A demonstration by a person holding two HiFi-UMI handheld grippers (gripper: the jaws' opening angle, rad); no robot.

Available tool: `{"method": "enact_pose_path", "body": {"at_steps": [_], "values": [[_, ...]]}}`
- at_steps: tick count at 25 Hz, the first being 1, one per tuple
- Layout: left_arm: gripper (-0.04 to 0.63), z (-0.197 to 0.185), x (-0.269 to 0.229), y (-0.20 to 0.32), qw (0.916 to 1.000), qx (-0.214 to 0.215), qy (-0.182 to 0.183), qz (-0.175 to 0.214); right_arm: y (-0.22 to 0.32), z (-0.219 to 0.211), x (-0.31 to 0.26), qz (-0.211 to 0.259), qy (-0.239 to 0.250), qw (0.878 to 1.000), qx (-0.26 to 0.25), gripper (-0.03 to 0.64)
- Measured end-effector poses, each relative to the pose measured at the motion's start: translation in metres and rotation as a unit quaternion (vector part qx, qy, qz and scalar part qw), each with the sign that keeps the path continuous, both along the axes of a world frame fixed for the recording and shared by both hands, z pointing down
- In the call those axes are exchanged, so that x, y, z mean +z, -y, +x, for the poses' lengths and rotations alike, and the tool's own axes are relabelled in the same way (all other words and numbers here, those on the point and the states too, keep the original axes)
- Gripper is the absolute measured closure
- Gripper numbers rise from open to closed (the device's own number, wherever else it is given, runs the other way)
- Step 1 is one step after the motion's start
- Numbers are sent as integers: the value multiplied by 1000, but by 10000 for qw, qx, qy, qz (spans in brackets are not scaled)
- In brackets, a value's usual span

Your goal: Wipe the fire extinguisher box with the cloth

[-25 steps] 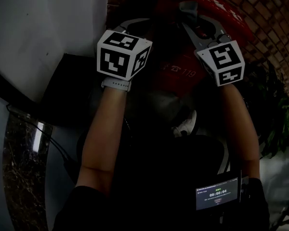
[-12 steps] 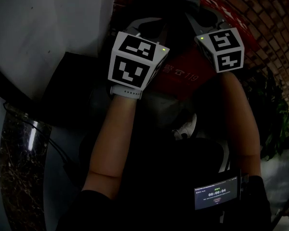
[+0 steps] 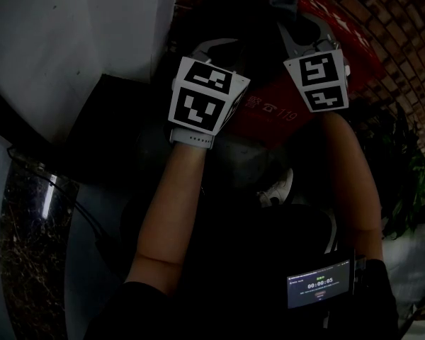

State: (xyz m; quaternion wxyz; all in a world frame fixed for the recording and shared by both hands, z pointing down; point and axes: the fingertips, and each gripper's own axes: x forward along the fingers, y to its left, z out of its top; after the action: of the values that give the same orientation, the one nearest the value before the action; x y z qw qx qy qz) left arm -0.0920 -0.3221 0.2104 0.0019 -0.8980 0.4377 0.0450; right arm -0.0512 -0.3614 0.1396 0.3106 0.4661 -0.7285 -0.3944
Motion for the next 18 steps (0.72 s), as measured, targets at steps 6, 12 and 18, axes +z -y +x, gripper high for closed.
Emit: {"method": "enact_pose_path", "body": {"at_steps": [6,12,18], "values": [[592,-1,-2,-1,9999,-56,44,71,-2,-1,-1,338,-749,9965,140,541],[592,4,1,-1,9999,-63,136,80,-3,-4,0,993,-1822,9777,326,543],[592,7,4,0,9998,-60,188,82,-3,-6,12,1036,-2085,9719,333,548]]}}
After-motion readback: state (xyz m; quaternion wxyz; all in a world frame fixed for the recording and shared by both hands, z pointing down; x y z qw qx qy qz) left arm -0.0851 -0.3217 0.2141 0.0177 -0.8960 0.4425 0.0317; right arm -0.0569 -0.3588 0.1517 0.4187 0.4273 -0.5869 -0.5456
